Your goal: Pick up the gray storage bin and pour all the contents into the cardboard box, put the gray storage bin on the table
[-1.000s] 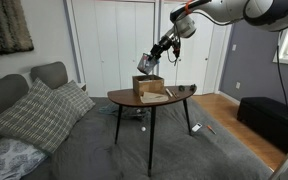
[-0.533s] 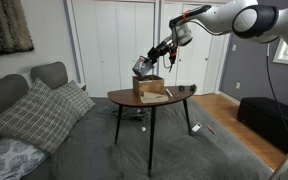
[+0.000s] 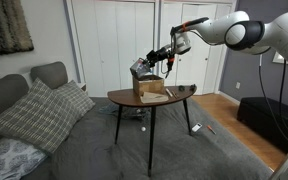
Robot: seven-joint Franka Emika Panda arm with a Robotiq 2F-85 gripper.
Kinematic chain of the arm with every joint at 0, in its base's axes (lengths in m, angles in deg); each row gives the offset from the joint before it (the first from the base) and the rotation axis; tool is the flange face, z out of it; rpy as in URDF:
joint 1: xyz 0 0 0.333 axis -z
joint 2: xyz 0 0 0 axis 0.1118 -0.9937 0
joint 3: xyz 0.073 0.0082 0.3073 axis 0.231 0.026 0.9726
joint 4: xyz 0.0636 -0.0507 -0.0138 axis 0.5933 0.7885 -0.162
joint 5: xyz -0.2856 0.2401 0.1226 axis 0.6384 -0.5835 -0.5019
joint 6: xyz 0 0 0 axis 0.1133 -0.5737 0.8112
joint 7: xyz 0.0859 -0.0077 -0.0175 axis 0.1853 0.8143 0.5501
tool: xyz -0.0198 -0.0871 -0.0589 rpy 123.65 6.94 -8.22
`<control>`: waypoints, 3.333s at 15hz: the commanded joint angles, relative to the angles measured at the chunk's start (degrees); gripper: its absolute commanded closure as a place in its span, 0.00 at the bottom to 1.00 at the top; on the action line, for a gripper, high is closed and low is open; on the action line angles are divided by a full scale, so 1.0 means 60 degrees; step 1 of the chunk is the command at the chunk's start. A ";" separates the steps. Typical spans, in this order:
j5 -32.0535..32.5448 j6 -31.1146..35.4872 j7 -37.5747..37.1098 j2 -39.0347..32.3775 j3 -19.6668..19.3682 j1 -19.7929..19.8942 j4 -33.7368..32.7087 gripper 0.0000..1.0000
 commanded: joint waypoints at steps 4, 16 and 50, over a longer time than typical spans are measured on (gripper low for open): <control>-0.1590 -0.0738 -0.0826 -0.1083 0.0308 0.0451 -0.1017 0.98; -0.2240 -0.0806 -0.1567 -0.1371 -0.0065 0.0370 -0.0662 0.92; -0.7731 -0.3449 -0.2919 -0.2790 0.0186 0.0616 -0.0912 0.98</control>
